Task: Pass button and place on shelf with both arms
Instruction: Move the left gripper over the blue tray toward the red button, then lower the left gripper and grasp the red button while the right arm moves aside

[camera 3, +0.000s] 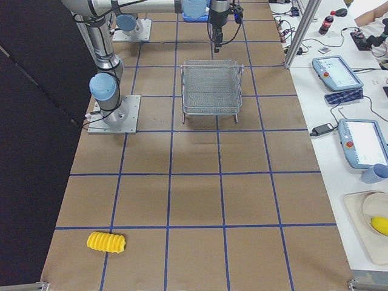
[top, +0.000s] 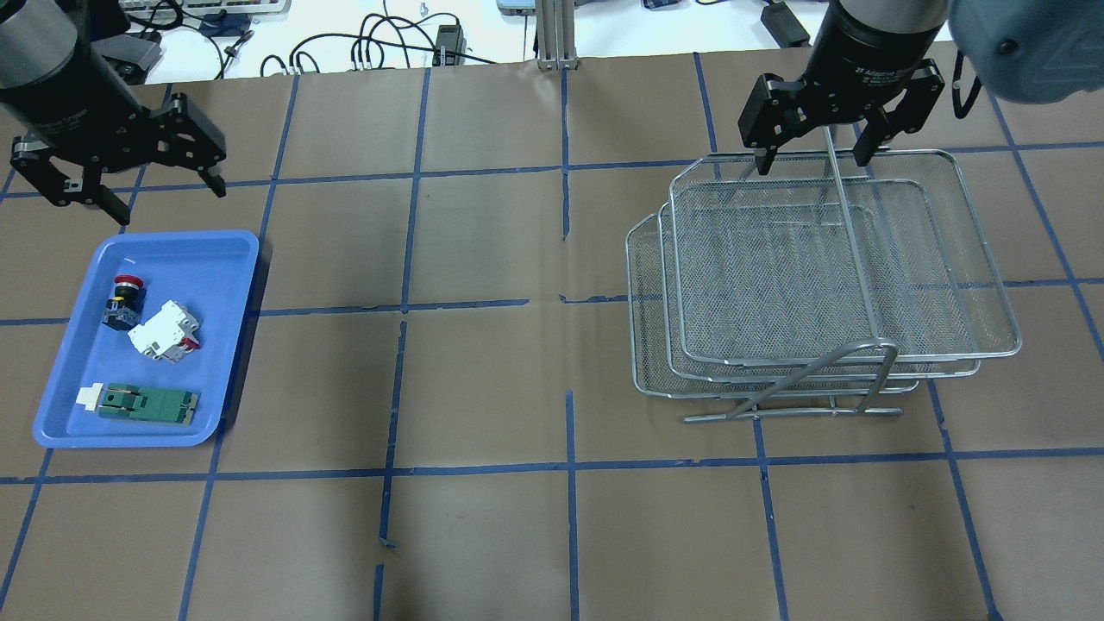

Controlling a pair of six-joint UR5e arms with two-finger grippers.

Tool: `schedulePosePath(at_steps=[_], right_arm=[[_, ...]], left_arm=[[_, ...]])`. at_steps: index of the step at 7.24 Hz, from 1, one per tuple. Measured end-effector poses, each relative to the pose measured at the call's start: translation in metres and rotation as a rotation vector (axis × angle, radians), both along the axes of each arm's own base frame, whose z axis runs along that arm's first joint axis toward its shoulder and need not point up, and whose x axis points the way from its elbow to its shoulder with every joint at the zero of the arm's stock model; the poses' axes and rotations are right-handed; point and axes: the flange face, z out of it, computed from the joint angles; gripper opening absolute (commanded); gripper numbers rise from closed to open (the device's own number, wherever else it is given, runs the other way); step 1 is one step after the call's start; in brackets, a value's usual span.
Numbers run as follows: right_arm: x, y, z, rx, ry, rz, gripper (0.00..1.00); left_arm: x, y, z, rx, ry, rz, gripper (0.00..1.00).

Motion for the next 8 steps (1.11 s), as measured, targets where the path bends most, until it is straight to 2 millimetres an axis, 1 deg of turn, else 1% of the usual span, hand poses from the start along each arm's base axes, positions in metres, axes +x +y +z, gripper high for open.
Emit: schedulePosePath(at_steps=[2,3,5,6,7,8], right_arm=[[-0.001,0.0,0.0,0.0,0.002,0.0,1.0],[-0.001,-0.001,0.0,0.0,0.003,0.0,1.0],[-0.002,-0.001,-0.001,0.0,0.004,-0.001,1.0],[-0.006,-0.002,-0.001,0.0,0.004,-0.005,1.0],[-0.015,-0.004,-0.001,0.0,0.003,-0.008,1.0],[-0.029,-0.007,0.0,0.0,0.001,-0.012,1.0]], left_arm=[[0.051,-0.033,-0.05,0.016,0.012,-0.01,1.0],[0.081,-0.047,-0.077,0.003,0.015,-0.045,1.0],[0.14,-0.068,-0.132,-0.047,0.008,-0.106,1.0],[0.163,-0.079,-0.151,-0.084,-0.011,-0.11,1.0],[0.184,-0.086,-0.168,-0.108,-0.025,-0.136,1.0],[0.205,-0.087,-0.188,-0.124,-0.021,-0.179,1.0]])
